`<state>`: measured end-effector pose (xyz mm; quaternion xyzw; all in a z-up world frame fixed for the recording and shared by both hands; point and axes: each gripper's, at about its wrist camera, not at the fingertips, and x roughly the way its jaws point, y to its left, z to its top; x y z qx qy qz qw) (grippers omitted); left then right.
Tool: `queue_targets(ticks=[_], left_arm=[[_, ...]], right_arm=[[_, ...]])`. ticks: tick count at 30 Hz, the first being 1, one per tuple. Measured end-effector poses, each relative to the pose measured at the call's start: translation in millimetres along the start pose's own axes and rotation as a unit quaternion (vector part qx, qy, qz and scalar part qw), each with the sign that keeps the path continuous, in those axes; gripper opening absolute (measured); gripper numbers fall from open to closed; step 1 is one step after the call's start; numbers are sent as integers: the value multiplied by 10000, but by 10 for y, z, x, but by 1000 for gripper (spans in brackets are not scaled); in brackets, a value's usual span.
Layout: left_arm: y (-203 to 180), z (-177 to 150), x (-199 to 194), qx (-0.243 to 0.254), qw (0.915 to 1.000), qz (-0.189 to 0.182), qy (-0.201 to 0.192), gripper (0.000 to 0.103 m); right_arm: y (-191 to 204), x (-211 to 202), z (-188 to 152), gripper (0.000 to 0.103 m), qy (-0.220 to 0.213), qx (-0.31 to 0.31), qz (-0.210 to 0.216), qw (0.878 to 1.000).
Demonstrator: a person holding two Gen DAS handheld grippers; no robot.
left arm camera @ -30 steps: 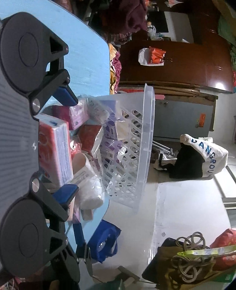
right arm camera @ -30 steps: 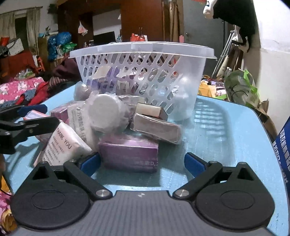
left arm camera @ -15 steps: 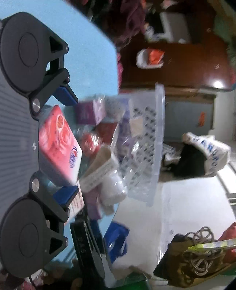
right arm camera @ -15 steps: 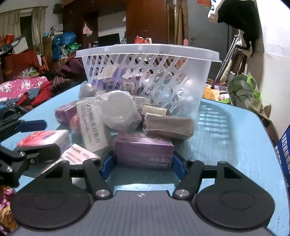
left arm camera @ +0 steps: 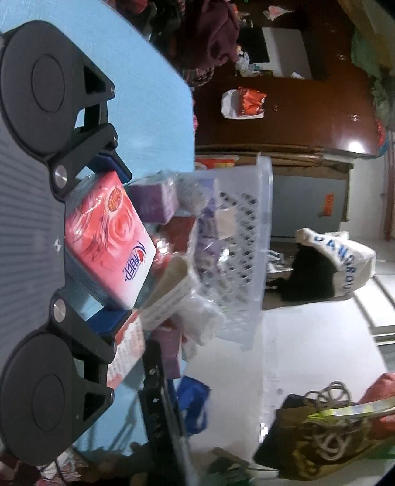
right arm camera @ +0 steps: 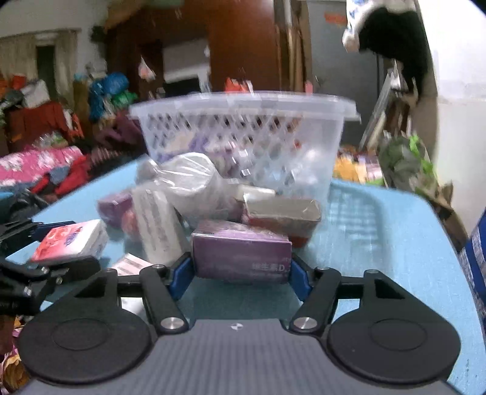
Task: Organize objects
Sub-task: 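Grasp the pink tissue pack with the left gripper while the right approaches a purple box, then drop the pink tissue pack and purple box into the white basket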
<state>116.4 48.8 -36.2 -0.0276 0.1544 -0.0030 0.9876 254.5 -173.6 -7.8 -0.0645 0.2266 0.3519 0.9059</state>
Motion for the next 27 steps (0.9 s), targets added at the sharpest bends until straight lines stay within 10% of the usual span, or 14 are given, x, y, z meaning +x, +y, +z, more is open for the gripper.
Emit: queue_targets(ticks=[14, 21, 27], left_arm=[[240, 199, -96, -391, 9977, -161, -530, 88], [328, 1217, 277, -523, 9943, -547, -747, 88], [289, 1861, 1130, -454, 9987, -185, -102, 88]], right_arm=[[-146, -379, 98, 68, -909, 274, -50, 9955], [-106, -219, 836, 68, -1441, -384, -304, 9884], [-332, 291, 1368, 68, -1455, -410, -491, 9873]])
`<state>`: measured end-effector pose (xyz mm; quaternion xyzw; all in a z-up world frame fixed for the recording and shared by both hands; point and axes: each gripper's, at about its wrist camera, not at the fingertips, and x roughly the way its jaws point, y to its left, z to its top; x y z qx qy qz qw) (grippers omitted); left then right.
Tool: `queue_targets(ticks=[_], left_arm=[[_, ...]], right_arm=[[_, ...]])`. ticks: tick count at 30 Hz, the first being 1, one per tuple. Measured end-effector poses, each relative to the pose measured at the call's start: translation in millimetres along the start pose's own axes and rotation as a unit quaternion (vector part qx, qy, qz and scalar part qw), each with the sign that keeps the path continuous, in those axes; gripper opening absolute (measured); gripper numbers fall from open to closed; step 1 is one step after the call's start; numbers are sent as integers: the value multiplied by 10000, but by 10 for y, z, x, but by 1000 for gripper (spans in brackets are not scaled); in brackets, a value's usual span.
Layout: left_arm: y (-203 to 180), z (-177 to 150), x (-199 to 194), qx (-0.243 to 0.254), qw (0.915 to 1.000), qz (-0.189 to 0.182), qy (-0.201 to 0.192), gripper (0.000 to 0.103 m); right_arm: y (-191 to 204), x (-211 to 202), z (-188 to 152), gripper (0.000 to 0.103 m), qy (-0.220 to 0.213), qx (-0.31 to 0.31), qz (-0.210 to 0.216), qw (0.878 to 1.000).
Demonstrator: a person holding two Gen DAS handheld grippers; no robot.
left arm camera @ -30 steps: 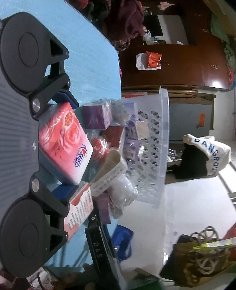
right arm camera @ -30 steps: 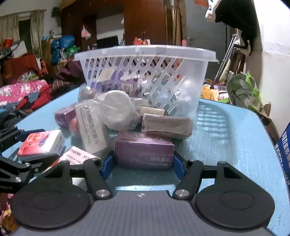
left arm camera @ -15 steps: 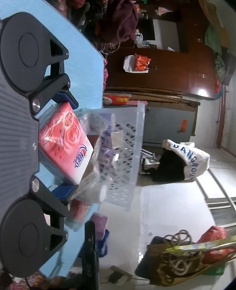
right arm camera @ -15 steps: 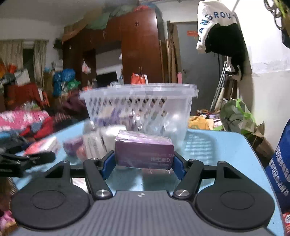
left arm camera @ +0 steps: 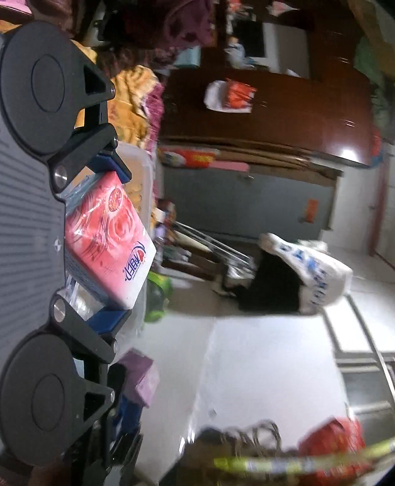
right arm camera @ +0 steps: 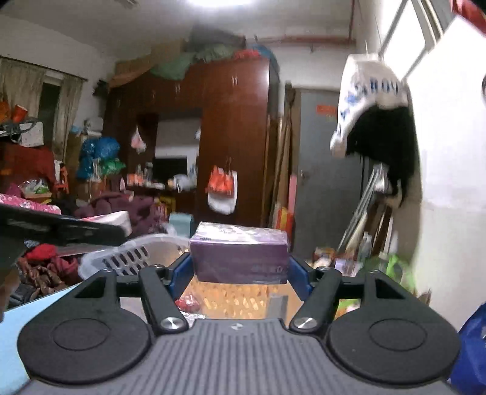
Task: Organize objects
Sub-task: 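Drop the pink tissue pack and purple box into the white basket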
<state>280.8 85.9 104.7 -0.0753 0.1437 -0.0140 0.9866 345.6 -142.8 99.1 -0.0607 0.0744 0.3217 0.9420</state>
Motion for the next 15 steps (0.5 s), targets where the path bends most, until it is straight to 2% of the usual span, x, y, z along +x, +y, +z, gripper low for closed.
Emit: queue_targets(ticks=[2, 5, 7, 9, 11, 13, 15], left_arm=[[-7, 18, 179, 25, 9999, 98, 119, 88], [-57, -3, 313, 200, 9995, 238, 77, 91], [-92, -15, 365, 340, 9983, 427, 180, 99], [-134, -36, 279, 552, 9973, 484, -59, 103], [-135, -52, 129, 570, 9963, 580, -280, 103], [-136, -106, -81, 555, 9961, 508, -461, 103], [-141, -279, -325, 504, 9974, 362, -377, 103]], right_arm=[[35, 103, -11, 68, 166, -162, -26, 9997], [91, 158, -40, 70, 137, -307, -116, 9994], [93, 147, -55, 103, 256, -228, -49, 9994], [112, -10, -81, 103, 89, -245, -262, 9993], [92, -187, -83, 103, -35, -68, -233, 9997], [28, -346, -122, 103, 80, 320, -152, 9993], [1, -488, -256, 103, 327, 624, -188, 9973]])
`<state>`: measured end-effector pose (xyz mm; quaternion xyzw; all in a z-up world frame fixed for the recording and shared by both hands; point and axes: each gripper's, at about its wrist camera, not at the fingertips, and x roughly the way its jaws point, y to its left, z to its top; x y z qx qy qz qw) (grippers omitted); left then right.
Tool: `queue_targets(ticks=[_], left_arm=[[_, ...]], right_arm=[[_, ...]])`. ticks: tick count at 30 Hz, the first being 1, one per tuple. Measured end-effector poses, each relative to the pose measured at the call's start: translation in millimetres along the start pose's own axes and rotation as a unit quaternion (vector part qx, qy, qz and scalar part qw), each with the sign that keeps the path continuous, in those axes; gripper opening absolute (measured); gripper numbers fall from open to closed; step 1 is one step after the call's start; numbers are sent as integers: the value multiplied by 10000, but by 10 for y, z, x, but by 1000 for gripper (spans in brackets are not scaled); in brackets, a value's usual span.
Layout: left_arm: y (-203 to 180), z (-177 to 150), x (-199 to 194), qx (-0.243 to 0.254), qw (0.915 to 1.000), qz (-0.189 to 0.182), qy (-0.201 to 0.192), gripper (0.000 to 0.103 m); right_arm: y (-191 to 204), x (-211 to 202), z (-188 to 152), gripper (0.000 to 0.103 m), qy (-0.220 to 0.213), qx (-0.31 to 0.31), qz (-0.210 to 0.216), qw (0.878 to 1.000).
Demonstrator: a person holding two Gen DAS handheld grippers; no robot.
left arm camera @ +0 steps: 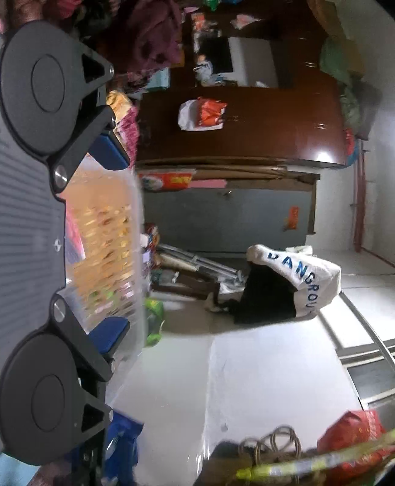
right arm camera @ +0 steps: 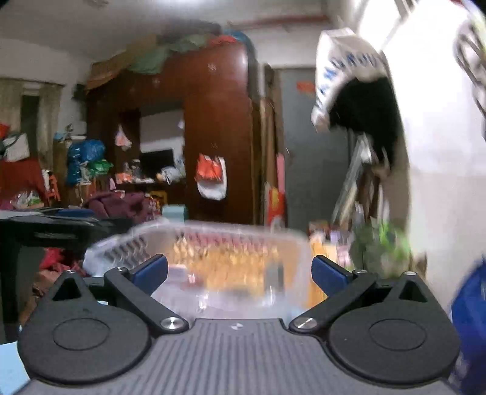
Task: Organize objects
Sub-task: 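Drop the pink tissue pack and purple box into the white basket, then grasp the pink 'Thank You' box with the left gripper while the right grasps a red-silver pack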
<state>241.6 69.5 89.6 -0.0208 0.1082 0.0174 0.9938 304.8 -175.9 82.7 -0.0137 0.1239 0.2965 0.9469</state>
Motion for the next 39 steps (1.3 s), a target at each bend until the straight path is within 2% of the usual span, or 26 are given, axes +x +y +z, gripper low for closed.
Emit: queue_targets(ticks=[4, 8, 10, 12, 15, 17, 20, 25, 29, 35, 39], left_arm=[[-208, -615, -507, -3, 9968, -623, 509, 103], [-531, -1081, -835, 45, 9923, -1044, 659, 103], [-732, -1189, -853, 310, 9912, -1042, 753, 103], [-915, -1301, -809, 660, 9901, -880, 870, 99], [-975, -1407, -738, 752, 9888, -758, 1040, 91], [-945, -1465, -712, 728, 9873, -798, 1168, 78], [-872, -1491, -746, 618, 9875, -853, 1171, 69], [-704, -1516, -840, 479, 9912, -822, 918, 64], [-547, -1546, -898, 350, 9927, -874, 759, 60], [-449, -1529, -928, 346, 9945, -795, 585, 56], [-440, -1555, -950, 461, 9948, -700, 575, 56]], right_arm=[[5, -138, -471, 103, 723, -315, 326, 9963], [-38, -49, -701, 103, 1313, -225, 465, 9900], [-44, 27, -720, 103, 1498, -203, 352, 9879], [-62, 82, -742, 103, 1599, -193, 241, 9867], [-36, 142, -771, 103, 1744, -170, 333, 9840], [-32, 142, -837, 99, 1810, -198, 385, 9825], [-18, 82, -864, 96, 1734, -227, 391, 9838], [5, 85, -900, 67, 1803, -241, 423, 9824], [-82, 16, -901, 65, 1538, -9, 552, 9866], [-174, -183, -904, 65, 869, 284, 662, 9936], [-168, -205, -896, 65, 740, 298, 604, 9950]])
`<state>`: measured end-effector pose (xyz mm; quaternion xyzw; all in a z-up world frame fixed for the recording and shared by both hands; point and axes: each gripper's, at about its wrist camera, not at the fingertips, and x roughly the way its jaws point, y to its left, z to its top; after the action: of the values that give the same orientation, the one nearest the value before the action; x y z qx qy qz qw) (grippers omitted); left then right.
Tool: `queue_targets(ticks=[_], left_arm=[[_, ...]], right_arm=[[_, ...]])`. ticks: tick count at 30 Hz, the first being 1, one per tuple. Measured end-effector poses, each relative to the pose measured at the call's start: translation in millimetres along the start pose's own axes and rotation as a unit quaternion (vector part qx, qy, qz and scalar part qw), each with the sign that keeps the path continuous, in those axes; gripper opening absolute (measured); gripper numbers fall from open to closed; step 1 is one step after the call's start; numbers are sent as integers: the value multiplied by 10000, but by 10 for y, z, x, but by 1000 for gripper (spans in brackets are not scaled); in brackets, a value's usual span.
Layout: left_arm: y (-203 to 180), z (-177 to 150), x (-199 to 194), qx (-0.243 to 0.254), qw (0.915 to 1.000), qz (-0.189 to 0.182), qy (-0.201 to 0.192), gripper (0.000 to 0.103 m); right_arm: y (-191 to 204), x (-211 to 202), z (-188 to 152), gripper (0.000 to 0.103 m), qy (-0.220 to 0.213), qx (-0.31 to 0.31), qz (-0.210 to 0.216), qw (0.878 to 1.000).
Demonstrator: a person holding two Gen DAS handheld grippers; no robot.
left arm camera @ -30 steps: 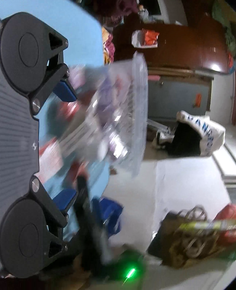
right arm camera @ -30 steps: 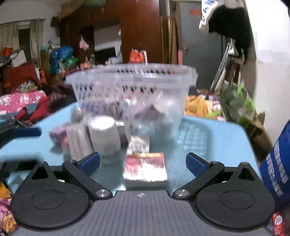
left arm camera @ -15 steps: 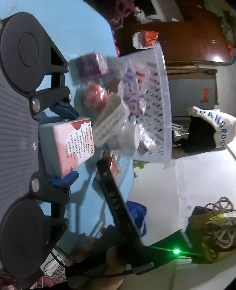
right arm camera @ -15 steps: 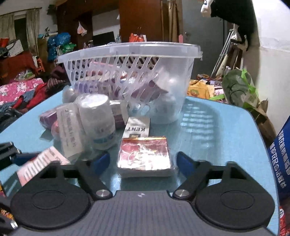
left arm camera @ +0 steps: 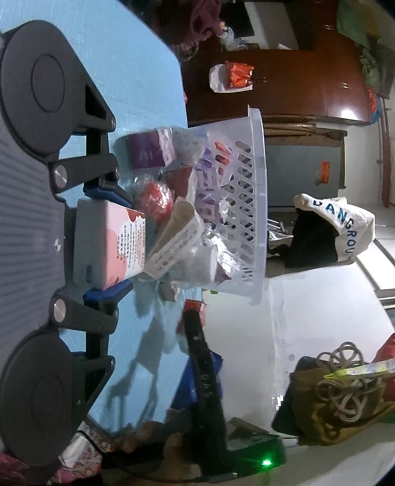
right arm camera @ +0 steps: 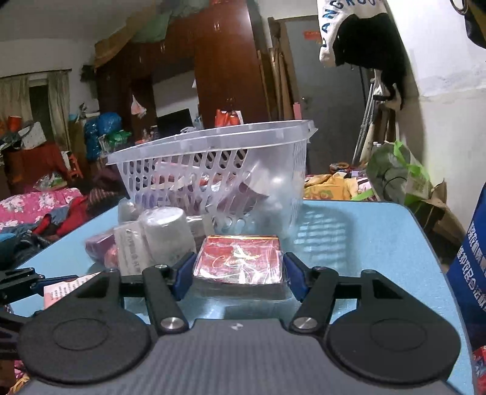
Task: Organize objects
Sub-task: 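Grasp the pink 'Thank You' box with the left gripper while the right grasps a red-silver pack, then lift both boxes over the white basket and release them inside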
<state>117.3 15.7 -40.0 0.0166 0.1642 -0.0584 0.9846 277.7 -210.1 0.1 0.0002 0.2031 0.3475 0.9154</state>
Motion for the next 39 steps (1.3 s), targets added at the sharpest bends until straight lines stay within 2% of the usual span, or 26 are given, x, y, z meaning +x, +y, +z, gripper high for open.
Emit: queue_targets(ticks=[4, 8, 14, 18, 20, 23, 26, 30, 34, 35, 36, 38, 39], left_arm=[[2, -28, 22, 61, 10000, 48, 54, 55], [30, -43, -18, -30, 9999, 94, -76, 55], [149, 4, -138, -256, 9987, 140, -425, 54], [246, 74, -187, -387, 9973, 40, -618, 54], [326, 214, -197, -430, 9963, -9, -747, 54], [456, 607, -159, -451, 9941, -19, -991, 54], [573, 1082, 60, -407, 9934, 3, -1069, 54], [713, 1582, 603, -384, 9965, 136, -735, 54], [838, 1725, 1089, -471, 9977, 328, -364, 55], [867, 1723, 1169, -522, 9976, 322, -328, 59], [890, 1715, 1212, -557, 9975, 314, -305, 64], [926, 1670, 1178, -665, 9961, 422, -400, 81], [924, 1640, 1110, -665, 9955, 447, -511, 83]], right_arm=[[-13, 25, 8, 65, 27, 35, 43, 10000], [-24, 3, -13, 65, -51, 69, 51, 10000], [-24, -106, -41, 65, -449, 75, 69, 9989], [-20, -169, 5, 65, -689, 105, 123, 9975], [38, -267, 126, 65, -950, 125, 248, 9951], [285, -420, 451, 65, -1604, -401, 108, 9862], [459, -276, 859, 65, -1849, -976, -40, 9779], [403, 299, 1261, 65, -1378, -1200, -364, 9825], [327, 660, 1307, 65, -1098, -1121, -393, 9868], [313, 700, 1294, 65, -1061, -1129, -405, 9871], [302, 723, 1284, 68, -1004, -1161, -429, 9872], [299, 676, 1267, 91, -1018, -1083, -640, 9868], [295, 559, 1250, 102, -1141, -924, -712, 9866]])
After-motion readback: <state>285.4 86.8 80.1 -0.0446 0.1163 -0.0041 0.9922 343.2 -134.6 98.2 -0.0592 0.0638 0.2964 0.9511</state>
